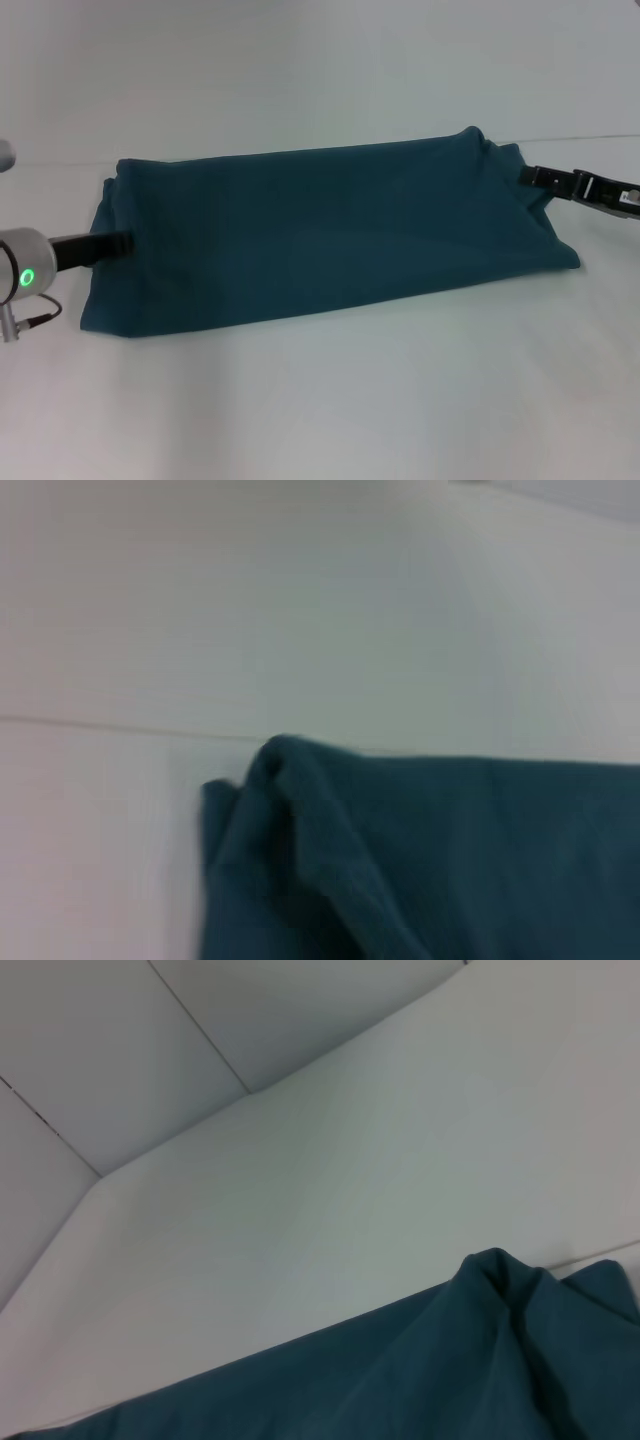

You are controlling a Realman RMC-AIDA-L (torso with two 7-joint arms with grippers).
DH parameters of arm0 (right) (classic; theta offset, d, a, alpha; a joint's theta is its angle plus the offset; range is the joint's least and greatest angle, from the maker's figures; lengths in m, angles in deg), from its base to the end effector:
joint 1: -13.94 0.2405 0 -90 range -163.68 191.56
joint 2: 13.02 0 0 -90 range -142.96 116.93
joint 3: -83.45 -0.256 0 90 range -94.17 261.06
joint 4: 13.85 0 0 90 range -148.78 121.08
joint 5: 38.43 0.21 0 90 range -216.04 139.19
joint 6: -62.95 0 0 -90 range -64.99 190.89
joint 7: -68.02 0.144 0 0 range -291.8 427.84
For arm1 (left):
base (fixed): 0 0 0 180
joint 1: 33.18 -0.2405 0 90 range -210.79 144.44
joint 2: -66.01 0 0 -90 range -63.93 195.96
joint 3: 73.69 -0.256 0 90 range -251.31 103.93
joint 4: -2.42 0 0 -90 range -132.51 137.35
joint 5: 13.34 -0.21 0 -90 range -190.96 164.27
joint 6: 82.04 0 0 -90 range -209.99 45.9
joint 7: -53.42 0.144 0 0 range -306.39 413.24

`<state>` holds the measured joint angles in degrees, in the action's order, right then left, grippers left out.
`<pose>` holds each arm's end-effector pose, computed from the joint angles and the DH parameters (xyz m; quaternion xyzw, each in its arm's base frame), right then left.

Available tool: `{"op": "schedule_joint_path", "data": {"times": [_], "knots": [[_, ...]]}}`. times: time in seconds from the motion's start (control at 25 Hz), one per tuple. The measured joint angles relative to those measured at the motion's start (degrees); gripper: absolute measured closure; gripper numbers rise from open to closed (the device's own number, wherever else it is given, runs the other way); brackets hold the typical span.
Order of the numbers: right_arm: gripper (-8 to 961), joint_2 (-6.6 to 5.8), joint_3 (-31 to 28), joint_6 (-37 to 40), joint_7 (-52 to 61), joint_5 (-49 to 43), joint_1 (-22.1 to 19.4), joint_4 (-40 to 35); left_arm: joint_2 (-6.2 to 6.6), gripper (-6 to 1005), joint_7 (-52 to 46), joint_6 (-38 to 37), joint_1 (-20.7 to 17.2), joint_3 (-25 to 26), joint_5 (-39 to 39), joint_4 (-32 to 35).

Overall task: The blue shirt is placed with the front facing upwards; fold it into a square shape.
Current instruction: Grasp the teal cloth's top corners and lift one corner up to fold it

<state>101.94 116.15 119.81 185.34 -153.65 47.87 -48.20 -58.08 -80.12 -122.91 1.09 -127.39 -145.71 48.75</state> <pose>0.3210 0.4050 0.0581 -0.7173 0.5508 0.2635 0.3357 -0.2746 0.4192 -0.0070 -0.7663 -0.5004 -0.1257 0.3829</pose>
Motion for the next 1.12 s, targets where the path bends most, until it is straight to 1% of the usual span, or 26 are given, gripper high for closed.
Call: {"op": "schedule_joint_path", "data": {"times": [0.2, 0.4, 0.64, 1.12], "knots": [[146, 0.15, -0.07, 0.00, -0.12, 0.28, -0.45, -0.02, -0.12, 1000, 0.04, -1.51, -0.17, -3.25, 2.30, 2.61], [146, 0.28, -0.11, 0.00, -0.32, 0.34, -0.56, 0.12, -0.19, 1000, -0.11, -1.77, 0.71, -5.51, 3.77, 3.01], [146, 0.69, -0.34, -0.11, -0.82, 0.35, -1.17, 0.14, -0.28, 999, -0.38, -1.84, 0.91, -8.21, 4.77, 4.49], [146, 0.78, -0.11, 0.05, -0.84, 0.47, -1.68, 0.26, -0.16, 999, -0.72, -2.19, 0.91, -8.23, 4.69, 4.66]]}}
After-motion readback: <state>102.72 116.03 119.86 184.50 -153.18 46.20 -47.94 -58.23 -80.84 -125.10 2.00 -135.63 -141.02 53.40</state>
